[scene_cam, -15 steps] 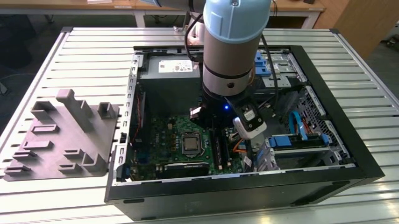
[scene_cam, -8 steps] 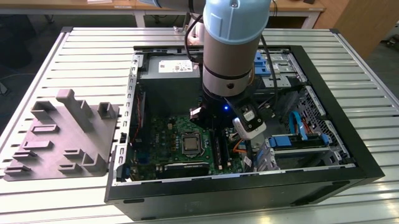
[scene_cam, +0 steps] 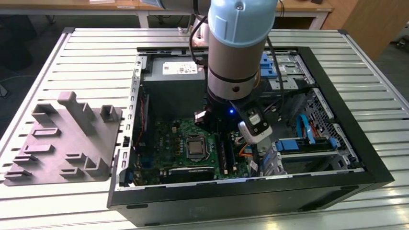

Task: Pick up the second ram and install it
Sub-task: 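Insert the second ram into the second slot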

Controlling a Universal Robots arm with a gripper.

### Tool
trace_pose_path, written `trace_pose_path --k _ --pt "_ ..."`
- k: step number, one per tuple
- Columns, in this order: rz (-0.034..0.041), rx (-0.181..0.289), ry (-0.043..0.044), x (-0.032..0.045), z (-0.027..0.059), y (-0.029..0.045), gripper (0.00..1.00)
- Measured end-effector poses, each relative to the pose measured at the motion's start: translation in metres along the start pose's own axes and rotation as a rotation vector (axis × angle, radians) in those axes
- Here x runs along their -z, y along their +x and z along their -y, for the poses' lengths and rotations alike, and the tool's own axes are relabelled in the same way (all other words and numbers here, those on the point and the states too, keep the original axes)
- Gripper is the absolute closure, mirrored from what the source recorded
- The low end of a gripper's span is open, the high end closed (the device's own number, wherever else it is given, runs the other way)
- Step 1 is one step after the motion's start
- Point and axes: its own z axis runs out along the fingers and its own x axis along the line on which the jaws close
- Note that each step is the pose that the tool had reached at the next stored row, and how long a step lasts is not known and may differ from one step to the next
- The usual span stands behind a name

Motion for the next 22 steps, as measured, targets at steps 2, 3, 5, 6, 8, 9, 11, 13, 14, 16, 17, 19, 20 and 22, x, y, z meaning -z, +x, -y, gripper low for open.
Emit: trace_pose_path --k 2,3,5,6,8,9,11,13,14,16,17,19,20,22 --pt "-0.0001 0.0 0.0003 -0.0008 -0.0002 0.0001 0.89" --pt "-0.0001 0.0 0.0004 -0.0011 -0.0004 0.0001 0.89" --pt "-0.0001 0.0 0.0002 -0.0016 -0.0005 0.0001 0.89" --pt "-0.0001 0.0 0.0002 -0.0016 -0.0005 0.0001 0.89" --pt "-0.0001 0.0 0.0003 -0.0017 -0.0005 0.0001 0.89" --pt "-0.0001 0.0 0.0002 -0.0017 -0.0005 0.0001 0.89" --pt "-0.0001 0.0 0.0002 -0.0018 -0.0006 0.0001 0.89" --pt "0.0 0.0 -0.0002 -0.0028 -0.0006 0.0001 0.89" --pt "-0.0001 0.0 0.0001 -0.0028 -0.0006 0.0001 0.89" --pt "-0.0001 0.0 0.0003 -0.0028 -0.0005 0.0002 0.89" --pt "-0.0001 0.0 0.0003 -0.0029 -0.0005 0.0001 0.89" --pt "-0.0001 0.0 0.0002 -0.0029 -0.0005 0.0001 0.89" --pt "-0.0001 0.0 0.0002 -0.003 -0.0005 0.0002 0.89" --pt "0.0002 0.0 -0.0028 -0.0038 -0.0004 0.0003 0.89"
